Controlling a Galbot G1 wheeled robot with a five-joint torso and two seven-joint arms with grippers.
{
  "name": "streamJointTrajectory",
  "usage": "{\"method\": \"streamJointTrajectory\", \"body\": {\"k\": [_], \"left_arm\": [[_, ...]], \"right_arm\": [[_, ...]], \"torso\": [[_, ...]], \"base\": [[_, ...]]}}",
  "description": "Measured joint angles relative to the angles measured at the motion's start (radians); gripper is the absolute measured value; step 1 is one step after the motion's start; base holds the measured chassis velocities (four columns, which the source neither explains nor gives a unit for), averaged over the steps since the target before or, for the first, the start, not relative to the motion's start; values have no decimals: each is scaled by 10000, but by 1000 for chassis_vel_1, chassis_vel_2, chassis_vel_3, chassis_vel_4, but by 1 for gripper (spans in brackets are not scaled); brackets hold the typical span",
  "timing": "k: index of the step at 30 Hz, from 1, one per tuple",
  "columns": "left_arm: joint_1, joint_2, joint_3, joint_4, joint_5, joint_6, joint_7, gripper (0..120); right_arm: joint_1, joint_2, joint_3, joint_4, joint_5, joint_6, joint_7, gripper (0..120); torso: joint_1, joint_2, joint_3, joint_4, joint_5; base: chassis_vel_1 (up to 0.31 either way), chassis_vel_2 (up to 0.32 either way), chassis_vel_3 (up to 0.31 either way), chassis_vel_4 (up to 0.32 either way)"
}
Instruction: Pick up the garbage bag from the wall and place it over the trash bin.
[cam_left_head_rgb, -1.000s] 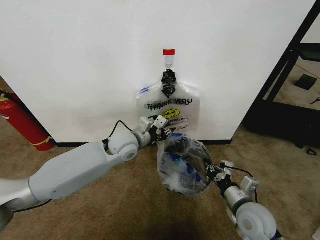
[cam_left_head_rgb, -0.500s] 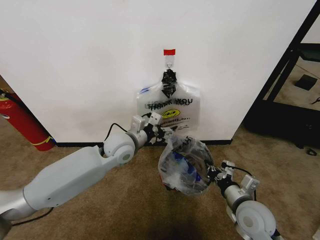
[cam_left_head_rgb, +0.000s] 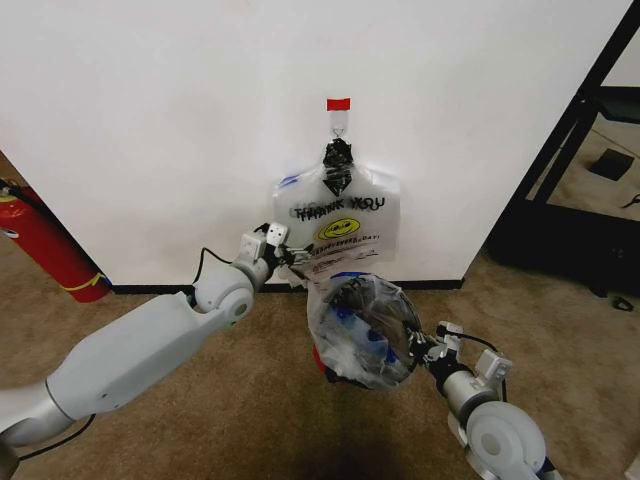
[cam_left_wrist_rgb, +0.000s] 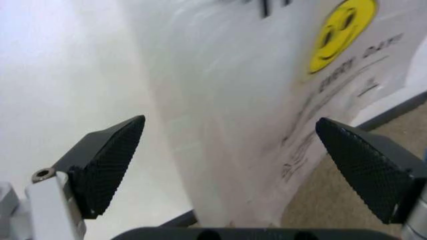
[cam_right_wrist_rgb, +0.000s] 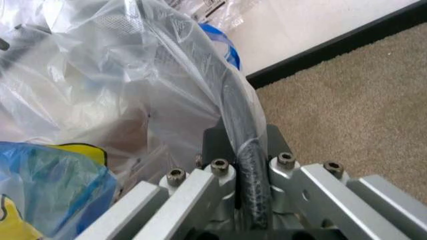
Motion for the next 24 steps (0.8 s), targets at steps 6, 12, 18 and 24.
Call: {"method": "streamJointTrajectory", "body": {"k": [6, 12, 18, 24], "left_arm": [[631, 296, -944, -613, 412, 140, -348, 100], [1782, 837, -2519, -1990, 2939, 143, -182, 100], [2483, 1514, -2132, -4504, 3376, 949, 547, 100], [1463, 1045, 518, -5171, 3243, 2007, 464, 98]], "right_arm": [[71, 74, 80, -156, -83, 55, 53, 0], [167, 109, 90, -267, -186, 81, 153, 0], [303, 82, -158, -322, -573, 92, 215, 0], [269, 19, -173, -290, -746, 91, 325, 0]], "torso": [[0, 0, 0, -2, -1], [0, 0, -1, 2, 0], [0, 1, -2, 2, 2], [0, 0, -1, -1, 2]], "base": [[0, 0, 0, 0], [0, 0, 0, 0], [0, 0, 0, 0], [0, 0, 0, 0]]}}
